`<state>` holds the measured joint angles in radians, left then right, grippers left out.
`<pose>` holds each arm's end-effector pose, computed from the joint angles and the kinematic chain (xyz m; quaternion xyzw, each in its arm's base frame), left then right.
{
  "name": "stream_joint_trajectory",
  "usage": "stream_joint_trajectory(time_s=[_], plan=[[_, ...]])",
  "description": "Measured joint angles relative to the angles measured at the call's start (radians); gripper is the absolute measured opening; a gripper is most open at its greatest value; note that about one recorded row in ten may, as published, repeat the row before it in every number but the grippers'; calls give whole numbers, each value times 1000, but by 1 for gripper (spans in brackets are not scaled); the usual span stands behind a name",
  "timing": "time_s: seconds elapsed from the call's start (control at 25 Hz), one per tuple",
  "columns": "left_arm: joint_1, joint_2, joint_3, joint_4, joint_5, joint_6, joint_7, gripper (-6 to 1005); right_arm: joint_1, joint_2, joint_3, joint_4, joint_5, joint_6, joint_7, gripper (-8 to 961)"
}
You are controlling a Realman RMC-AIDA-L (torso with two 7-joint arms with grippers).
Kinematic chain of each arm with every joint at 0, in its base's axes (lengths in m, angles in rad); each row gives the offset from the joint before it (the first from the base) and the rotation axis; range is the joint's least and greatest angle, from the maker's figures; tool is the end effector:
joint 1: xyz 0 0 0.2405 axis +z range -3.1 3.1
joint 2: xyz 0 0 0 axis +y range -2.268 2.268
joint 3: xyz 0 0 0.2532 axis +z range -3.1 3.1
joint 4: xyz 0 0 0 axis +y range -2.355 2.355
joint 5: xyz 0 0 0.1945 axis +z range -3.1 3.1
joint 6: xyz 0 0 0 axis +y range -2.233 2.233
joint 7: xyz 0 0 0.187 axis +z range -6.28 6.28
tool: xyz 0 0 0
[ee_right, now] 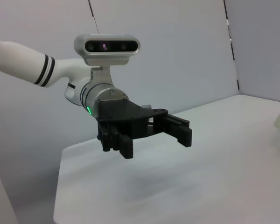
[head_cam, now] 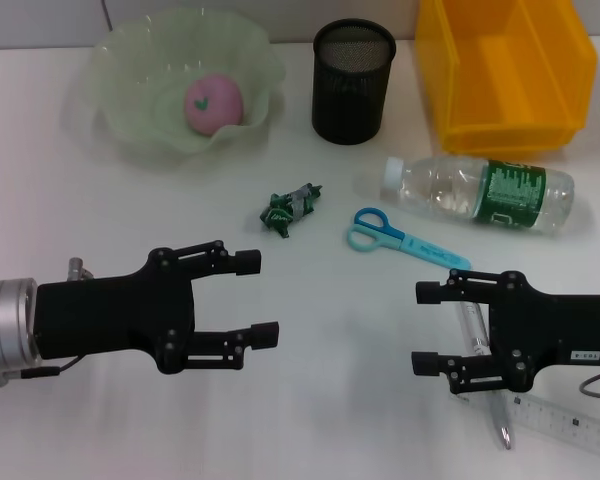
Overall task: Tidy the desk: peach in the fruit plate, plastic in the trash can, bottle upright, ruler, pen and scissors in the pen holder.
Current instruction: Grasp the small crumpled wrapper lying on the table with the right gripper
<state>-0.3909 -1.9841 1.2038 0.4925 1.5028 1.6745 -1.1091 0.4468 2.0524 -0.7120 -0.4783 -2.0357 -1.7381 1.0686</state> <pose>-0.2294 0.2614 -0.0485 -0.9382 -0.1322 -0.3177 0.0374 0.2499 0.2594 -0.0558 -0.9513 0.1431 0.2695 0.0437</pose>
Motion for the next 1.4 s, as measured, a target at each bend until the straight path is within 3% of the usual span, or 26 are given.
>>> stream_joint_trajectory(time_s=[0.84,1.16,1.4], plan=[[1,-2,7,-9,3,-6,6,831,9,2,25,-40,15,-44,45,707],[4,0,3,-12,4,-21,20,831,91,-11,28,-270,4,-73,355,703],[17,5,-3,-14,4,-58,34,831,197,-11,-59,-376,-109,-23,481,699]])
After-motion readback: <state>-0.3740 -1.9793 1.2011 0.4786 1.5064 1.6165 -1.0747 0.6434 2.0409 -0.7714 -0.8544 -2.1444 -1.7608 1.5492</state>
